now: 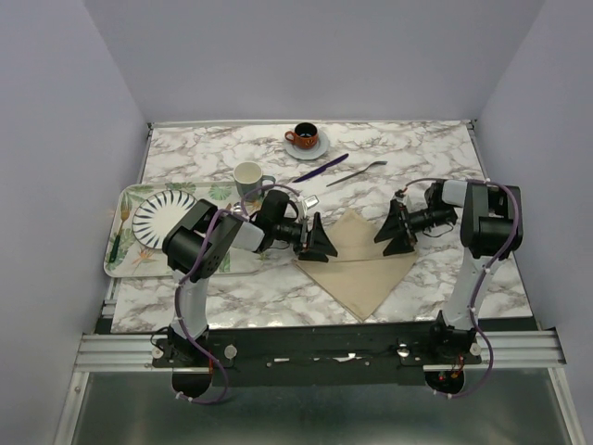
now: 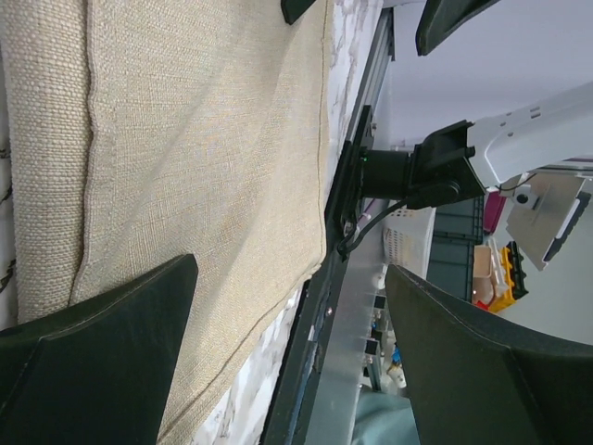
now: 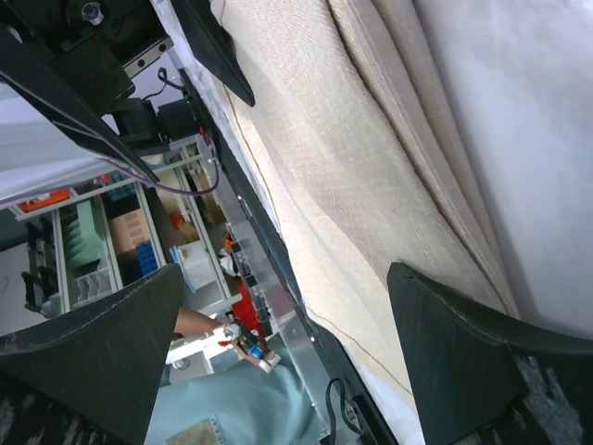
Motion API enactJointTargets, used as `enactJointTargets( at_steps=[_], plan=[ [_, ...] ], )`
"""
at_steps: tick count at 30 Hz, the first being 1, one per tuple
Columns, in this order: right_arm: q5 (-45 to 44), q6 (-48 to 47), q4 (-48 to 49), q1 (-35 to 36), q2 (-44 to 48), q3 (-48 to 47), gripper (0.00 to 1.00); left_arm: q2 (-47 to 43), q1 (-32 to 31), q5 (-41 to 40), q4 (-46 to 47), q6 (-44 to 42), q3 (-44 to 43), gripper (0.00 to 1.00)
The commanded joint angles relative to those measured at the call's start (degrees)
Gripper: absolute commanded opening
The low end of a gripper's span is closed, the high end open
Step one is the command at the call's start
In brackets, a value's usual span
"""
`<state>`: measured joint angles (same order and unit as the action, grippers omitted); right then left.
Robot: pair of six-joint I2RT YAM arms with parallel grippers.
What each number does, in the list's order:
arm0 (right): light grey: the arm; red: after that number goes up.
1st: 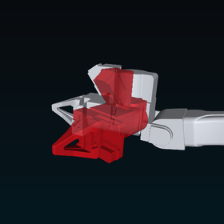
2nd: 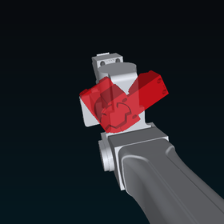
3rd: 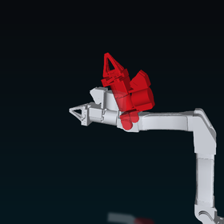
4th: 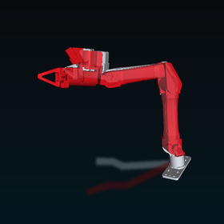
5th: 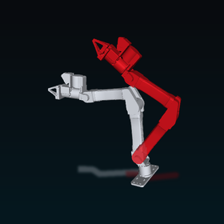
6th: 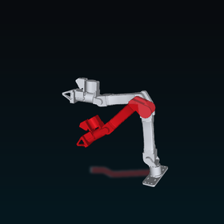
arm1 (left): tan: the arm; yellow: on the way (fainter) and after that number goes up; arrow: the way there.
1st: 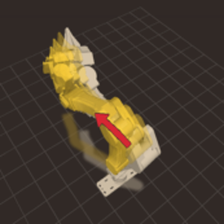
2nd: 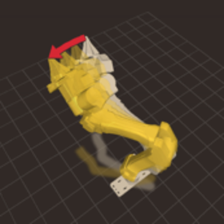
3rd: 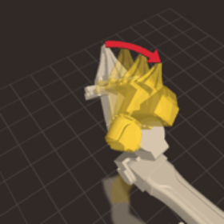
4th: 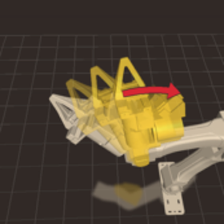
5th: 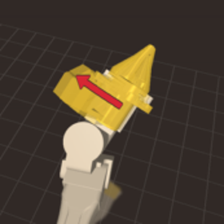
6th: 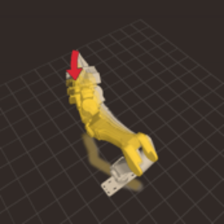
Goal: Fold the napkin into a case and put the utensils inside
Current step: Smooth out the upper triangle-folded napkin at the center of the board.
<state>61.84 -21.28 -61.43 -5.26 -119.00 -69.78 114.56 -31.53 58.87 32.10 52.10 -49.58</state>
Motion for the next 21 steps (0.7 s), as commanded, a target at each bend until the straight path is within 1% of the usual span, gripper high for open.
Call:
enactJointTargets(
  at_steps=[1, 5, 7, 9, 11, 12, 14, 17, 18, 21],
  plan=[
    [-7.6, -5.0, -3.1, -3.0, -2.6, -0.4, 1.0, 4.4, 1.1, -3.9, -3.9, -3.2, 2.0, 0.98],
    [-8.0, -4.7, -3.5, -4.0, -3.3, -1.7, 1.0, 4.2, 1.1, -4.2, -2.3, -2.4, 2.5, 0.97],
    [-6.8, -4.8, -4.0, -4.0, -2.8, -2.3, 1.0, 2.6, 1.1, -3.7, -0.3, -1.6, 2.7, 0.96],
    [-4.3, -7.0, -7.0, -3.6, -0.5, -3.4, 1.0, 0.4, 0.9, -2.6, 1.3, -1.3, 2.4, 0.96],
    [-2.7, -8.9, -8.5, -2.0, 2.5, -3.4, 1.0, -4.2, 0.0, -2.4, 1.5, -1.9, 1.3, 0.97],
    [-2.0, -8.5, -8.1, -1.3, 5.9, -2.2, 1.0, -5.7, -0.5, -2.5, 1.2, -2.0, 0.8, 0.97],
    [0.9, -6.7, -7.0, 1.8, 8.4, -0.6, 1.0, -8.6, -2.9, -2.9, 0.9, -1.8, -0.8, 0.98],
    [4.0, -3.3, -4.4, 6.4, 10.3, 0.7, 1.0, -8.4, -5.3, -4.1, 1.1, -0.5, -3.3, 0.97],
    [4.5, -2.0, -2.2, 7.1, 10.1, 1.0, 1.0, -7.7, -5.5, -4.3, 1.9, 0.0, -3.8, 0.98],
    [6.0, 0.4, 0.3, 8.5, 7.8, 0.3, 1.0, -4.4, -5.2, -5.3, 4.0, 2.5, -4.8, 0.97]
  ],
)
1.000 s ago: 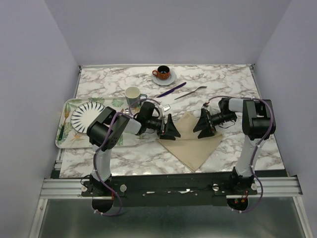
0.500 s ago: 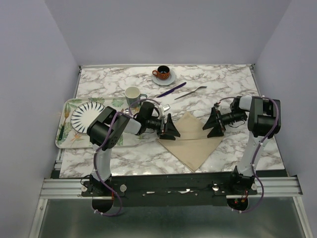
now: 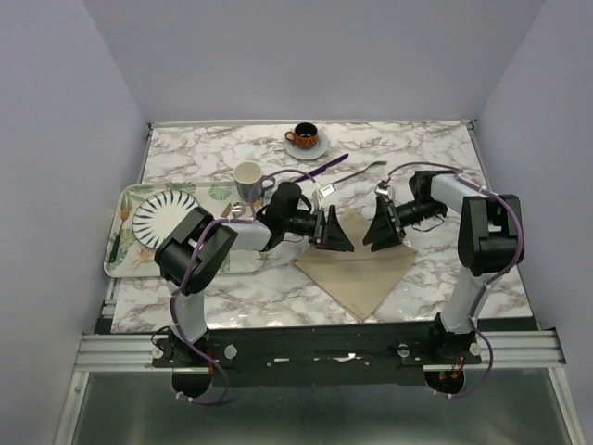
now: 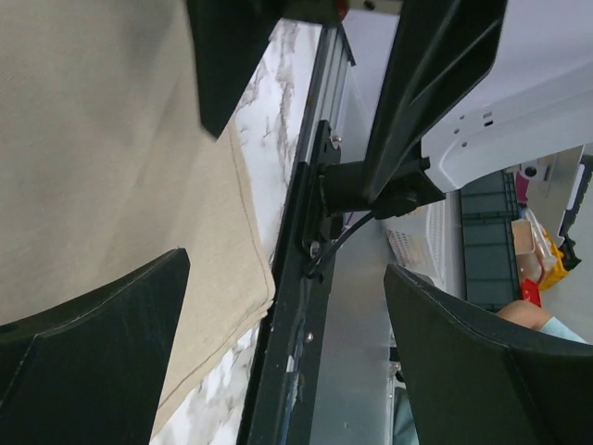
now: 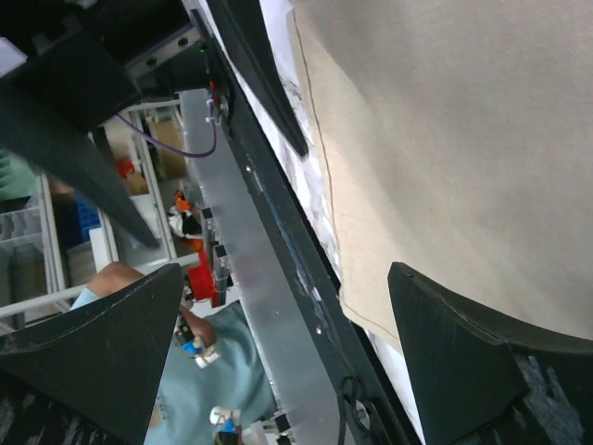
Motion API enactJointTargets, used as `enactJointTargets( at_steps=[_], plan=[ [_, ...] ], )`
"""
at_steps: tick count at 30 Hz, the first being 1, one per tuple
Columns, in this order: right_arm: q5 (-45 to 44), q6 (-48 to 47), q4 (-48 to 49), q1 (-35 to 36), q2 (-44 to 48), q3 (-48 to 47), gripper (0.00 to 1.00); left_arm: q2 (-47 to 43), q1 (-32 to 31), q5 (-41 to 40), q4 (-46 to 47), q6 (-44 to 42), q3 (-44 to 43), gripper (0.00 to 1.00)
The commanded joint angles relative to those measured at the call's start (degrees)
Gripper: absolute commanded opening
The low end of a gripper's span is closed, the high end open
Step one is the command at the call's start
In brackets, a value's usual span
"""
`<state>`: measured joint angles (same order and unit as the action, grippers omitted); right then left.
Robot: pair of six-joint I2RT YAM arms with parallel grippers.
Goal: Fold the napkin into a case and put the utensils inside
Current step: Smooth out the upper triangle-folded napkin at the center of the board.
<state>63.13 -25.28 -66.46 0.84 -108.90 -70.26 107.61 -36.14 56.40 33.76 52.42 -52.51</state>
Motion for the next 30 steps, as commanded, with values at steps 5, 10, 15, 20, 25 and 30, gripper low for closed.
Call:
enactJointTargets(
  at_steps=[5, 10, 15, 20, 25, 30],
  plan=[
    [3.1, 5.4, 7.3, 1.9, -9.3, -0.9, 1.0, 8.0, 0.9, -3.0, 4.4, 5.2, -0.8, 0.97],
    [0.2, 4.0, 7.3, -0.2, -13.2, -0.1, 1.0, 9.0, 2.5, -2.7, 3.9, 3.8, 3.3, 0.97],
    [-0.5, 3.3, 6.5, -0.6, -16.8, 0.5, 1.0, 10.8, 2.9, -2.8, 4.4, 3.7, 6.8, 0.97],
    [-1.9, 0.6, 1.9, -5.1, -17.4, -0.8, 0.99, 9.7, 3.3, -3.9, 1.9, 1.8, 8.7, 0.97],
    [-3.5, -2.4, -3.2, -7.6, -16.1, -2.0, 0.99, 8.2, 3.5, -5.0, 1.7, 1.4, 9.6, 0.97],
    [-6.6, -6.3, -8.7, -7.7, -9.8, -5.9, 0.76, 3.5, 1.3, -4.9, 2.7, 2.6, 9.4, 0.9]
  ],
)
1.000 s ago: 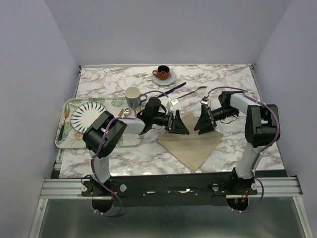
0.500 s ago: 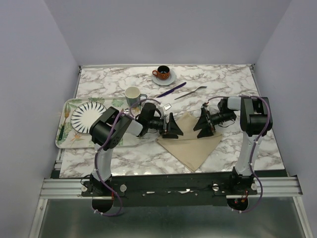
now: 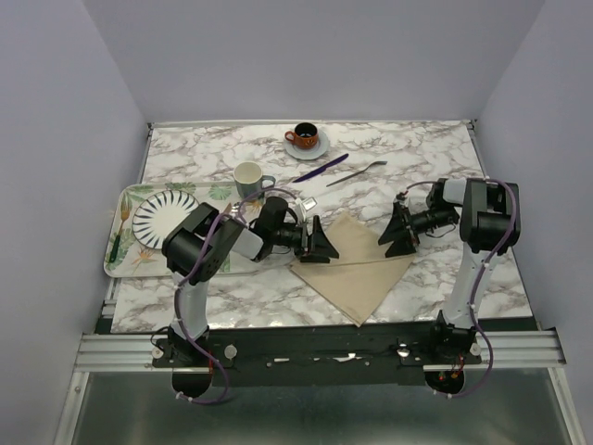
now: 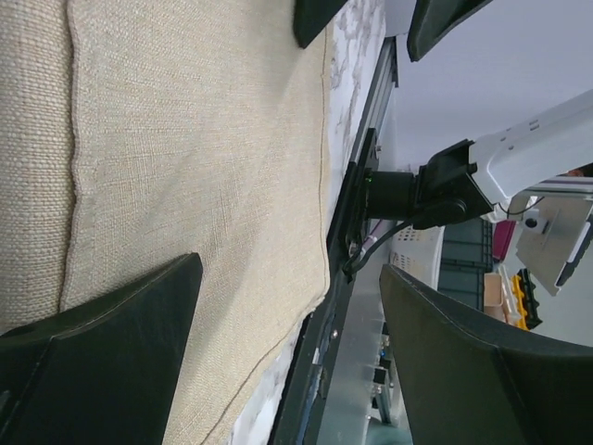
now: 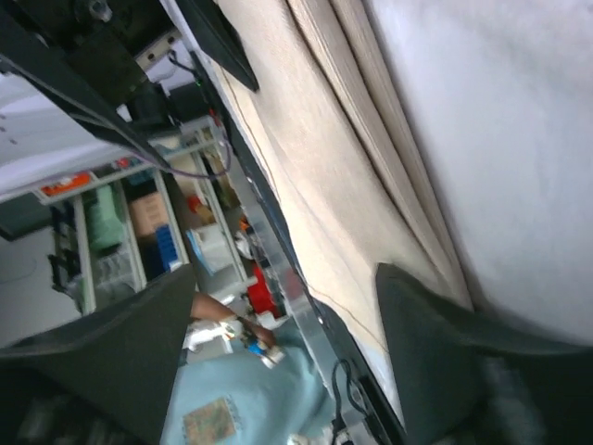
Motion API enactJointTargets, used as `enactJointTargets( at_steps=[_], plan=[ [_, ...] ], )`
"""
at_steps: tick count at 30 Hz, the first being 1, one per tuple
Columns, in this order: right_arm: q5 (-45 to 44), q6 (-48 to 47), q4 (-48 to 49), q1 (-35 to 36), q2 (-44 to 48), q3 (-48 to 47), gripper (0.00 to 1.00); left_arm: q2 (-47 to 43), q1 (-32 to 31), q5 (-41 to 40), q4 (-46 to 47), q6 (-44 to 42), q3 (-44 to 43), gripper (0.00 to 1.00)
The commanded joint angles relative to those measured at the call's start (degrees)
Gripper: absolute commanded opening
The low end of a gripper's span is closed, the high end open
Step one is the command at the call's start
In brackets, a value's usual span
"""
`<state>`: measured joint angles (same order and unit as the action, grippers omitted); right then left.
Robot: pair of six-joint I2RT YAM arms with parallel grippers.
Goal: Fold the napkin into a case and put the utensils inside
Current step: Smooth out the upper triangle-folded napkin at the center of the board, then pick up the upper triangle-folded napkin from the center of the board.
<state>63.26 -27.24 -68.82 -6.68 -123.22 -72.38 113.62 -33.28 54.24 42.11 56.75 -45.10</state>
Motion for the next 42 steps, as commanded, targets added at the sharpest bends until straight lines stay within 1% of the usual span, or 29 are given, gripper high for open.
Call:
enactJointTargets(
  at_steps=[1, 2, 3, 4, 5, 6, 7, 8, 9, 10, 11, 12, 14, 15, 17, 18, 19, 21, 22, 25, 27, 30, 31, 36, 42],
  plan=[
    [-8.1, -4.2, -6.3, -0.4, 5.9, -4.3, 0.7, -5.2, -2.1, -2.8, -6.2, -2.0, 1.8, 0.88],
    [-9.5, -3.7, -6.1, -0.5, 7.0, -4.6, 0.65, -6.7, -3.0, -3.1, -7.0, -3.0, 0.8, 0.83],
    [-13.0, -3.6, -5.4, -0.7, 8.9, -5.0, 0.57, -8.1, -3.3, -3.8, -12.0, -4.4, -0.2, 0.8],
    [-15.0, -3.4, -4.9, -0.9, 9.7, -5.0, 0.55, -10.8, -3.4, -4.6, -16.3, -6.8, -1.7, 0.76],
    [-17.2, -3.2, -4.4, -1.0, 10.4, -4.9, 0.54, -11.8, -3.5, -5.6, -21.8, -15.1, -5.9, 0.68],
    [-21.0, -3.3, -3.3, -1.1, 11.1, -4.7, 0.54, -12.9, -3.4, -7.4, -32.8, -19.4, -8.2, 0.65],
    [-22.9, -3.2, -2.3, -1.1, 12.5, -4.0, 0.54, -14.3, -3.4, -10.7, -37.5, -24.9, -10.5, 0.62],
    [-25.1, -2.7, -1.2, -1.1, 13.2, -3.6, 0.54, -14.4, -3.5, -13.0, -41.8, -33.0, -14.9, 0.56],
    [-28.9, -2.6, 1.0, -1.1, 13.6, -3.1, 0.53, -14.3, -3.5, -14.9, -48.8, -36.7, -16.9, 0.52],
    [-30.8, -2.4, 2.0, -1.1, 13.9, -2.9, 0.52, -13.0, -3.5, -17.5, -51.5, -39.2, -18.8, 0.49],
    [-32.5, -1.9, 2.8, -1.1, 13.7, -2.9, 0.52, -12.0, -3.5, -18.0, -53.9, -41.4, -22.3, 0.42],
    [-34.4, -1.8, 3.6, -1.1, 13.4, -3.0, 0.5, -10.9, -3.9, -18.2, -56.4, -45.4, -23.9, 0.39],
    [-35.8, -0.9, 3.6, -1.1, 11.3, -4.1, 0.48, -7.1, -4.5, -19.2, -62.5, -49.5, -28.3, 0.33],
    [-36.5, -0.9, 3.5, -1.1, 10.4, -4.3, 0.46, -6.0, -5.0, -20.3, -65.3, -52.2, -29.6, 0.28],
    [-37.1, -0.4, 3.7, -1.1, 8.4, -4.6, 0.46, -2.8, -6.1, -22.3, -67.8, -55.5, -33.0, 0.25],
    [-37.2, -0.4, 3.8, -1.1, 7.9, -4.9, 0.46, -1.8, -6.5, -23.1, -69.9, -56.4, -33.9, 0.22],
    [-36.9, -0.3, 3.6, -1.1, 7.5, -5.1, 0.46, -0.3, -7.3, -23.8, -70.7, -58.9, -34.5, 0.21],
    [-36.3, -0.1, 3.3, -1.1, 6.0, -5.4, 0.48, 1.0, -8.1, -25.5, -72.4, -60.2, -36.0, 0.2],
    [-36.2, 0.0, 3.2, -1.1, 5.5, -5.5, 0.52, 1.6, -8.4, -25.8, -73.0, -60.4, -35.8, 0.2],
    [-36.6, 0.1, 3.4, -1.0, 4.2, -5.7, 0.59, 2.3, -9.3, -26.6, -73.8, -60.8, -34.4, 0.19],
    [-36.6, 0.2, 3.5, -0.9, 3.4, -5.8, 0.6, 2.3, -10.1, -26.6, -74.1, -60.5, -32.7, 0.18],
    [-34.8, -0.1, 2.2, -0.4, 1.5, -6.7, 0.56, 1.9, -11.6, -25.9, -74.0, -59.0, -30.1, 0.16],
    [-34.2, -0.2, 1.8, 0.0, 1.1, -6.8, 0.52, 1.5, -11.9, -25.4, -73.5, -58.3, -29.5, 0.16],
    [-31.5, -0.6, -0.5, 0.4, -1.3, -8.3, 0.47, 1.5, -12.3, -23.6, -72.2, -54.5, -26.8, 0.16],
    [-29.8, 0.0, -1.6, 0.4, -4.8, -10.8, 0.5, 1.7, -12.3, -23.7, -71.7, -53.9, -26.7, 0.15]
  ],
)
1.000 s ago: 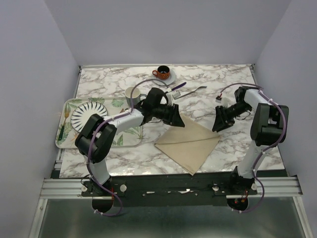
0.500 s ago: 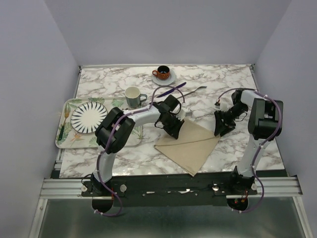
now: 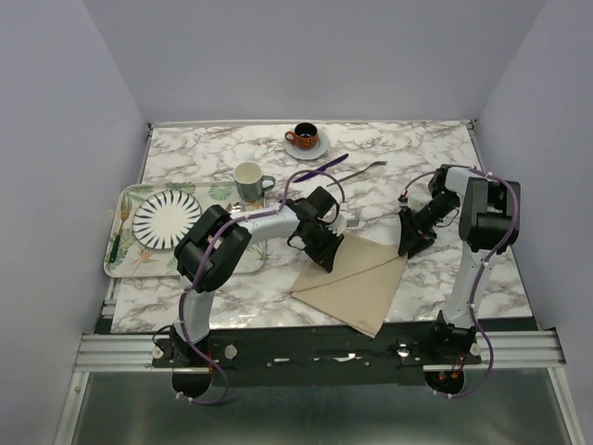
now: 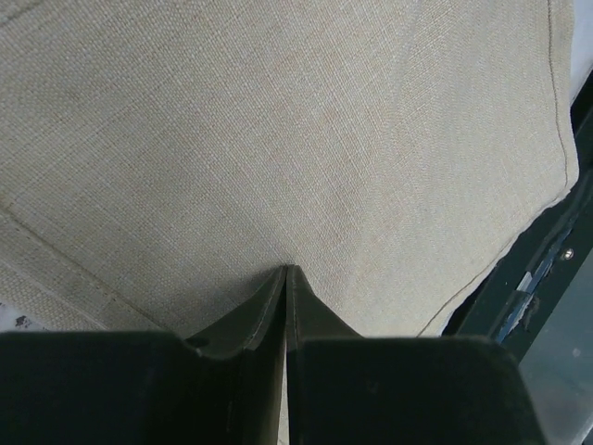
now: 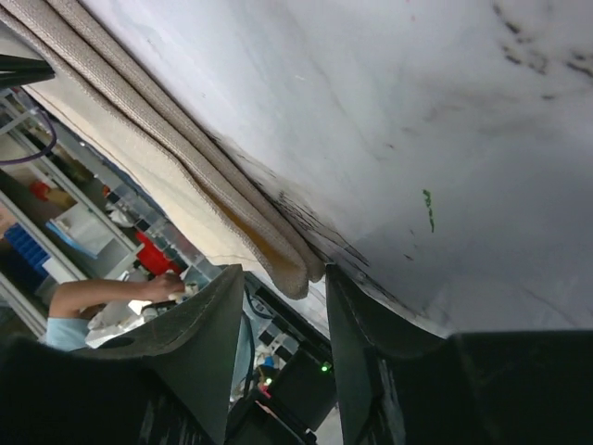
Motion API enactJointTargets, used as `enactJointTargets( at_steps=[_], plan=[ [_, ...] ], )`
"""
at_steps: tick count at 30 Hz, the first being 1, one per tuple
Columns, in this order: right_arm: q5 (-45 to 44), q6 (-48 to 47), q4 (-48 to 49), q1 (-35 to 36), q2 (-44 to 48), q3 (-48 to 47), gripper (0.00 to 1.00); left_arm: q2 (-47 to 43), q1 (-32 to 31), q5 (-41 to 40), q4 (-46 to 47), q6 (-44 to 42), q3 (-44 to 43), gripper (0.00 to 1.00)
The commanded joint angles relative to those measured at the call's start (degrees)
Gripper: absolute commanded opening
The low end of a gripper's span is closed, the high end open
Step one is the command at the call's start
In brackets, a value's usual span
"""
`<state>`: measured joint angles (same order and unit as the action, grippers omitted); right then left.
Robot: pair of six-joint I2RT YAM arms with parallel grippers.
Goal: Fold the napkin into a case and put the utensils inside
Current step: Pick up the upper triangle-folded napkin from the center of the board.
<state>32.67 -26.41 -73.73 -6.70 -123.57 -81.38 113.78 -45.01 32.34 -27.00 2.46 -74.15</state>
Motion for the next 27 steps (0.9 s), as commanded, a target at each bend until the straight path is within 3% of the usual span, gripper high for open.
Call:
enactJointTargets(
  at_steps=[1, 3, 5, 9, 10, 11, 15, 18, 21, 27],
  plan=[
    [1.0, -0.7, 3.2, 0.5, -4.8, -2.0, 0.5, 1.4, -0.5, -1.7, -2.5, 0.4, 2.2, 0.15],
    [1.7, -0.7, 3.1, 0.6, -5.0, -2.0, 0.48, 1.4, -0.5, -1.8, -2.5, 0.2, 2.0, 0.15],
    [2.6, -0.8, 2.7, 0.7, -4.8, -2.1, 0.4, 1.6, -0.5, -1.8, -2.6, 0.0, 1.8, 0.15],
    [6.3, -2.7, 1.7, 0.7, -2.2, -2.6, 0.15, 1.8, 0.0, -1.2, -1.9, 1.0, 2.3, 0.15],
    [6.5, -2.8, 1.7, 0.7, -1.6, -2.7, 0.01, 1.0, 0.5, 1.0, -0.3, 1.8, 2.8, 0.15],
    [7.0, -3.3, 1.8, 0.7, 0.2, -2.9, 0.01, 0.2, 1.2, 3.0, 1.1, 2.8, 3.5, 0.16],
    [7.3, -6.9, 3.1, 1.3, 4.1, -1.9, 0.01, -7.0, 6.4, 10.2, 11.4, 7.3, 7.5, 0.47],
    [7.3, -9.3, 3.8, 2.7, 6.6, -0.8, 0.01, -10.0, 8.8, 7.2, 7.9, -2.1, 2.3, 0.65],
    [5.5, -11.4, 7.0, 5.1, 9.3, 1.2, 0.0, -7.4, 11.4, 5.7, -0.1, -11.2, -5.8, 0.71],
    [-1.7, -14.4, 15.0, 11.5, 19.6, 9.1, 0.01, -0.5, 14.5, 6.5, -6.8, -14.4, -14.2, 0.73]
  ],
)
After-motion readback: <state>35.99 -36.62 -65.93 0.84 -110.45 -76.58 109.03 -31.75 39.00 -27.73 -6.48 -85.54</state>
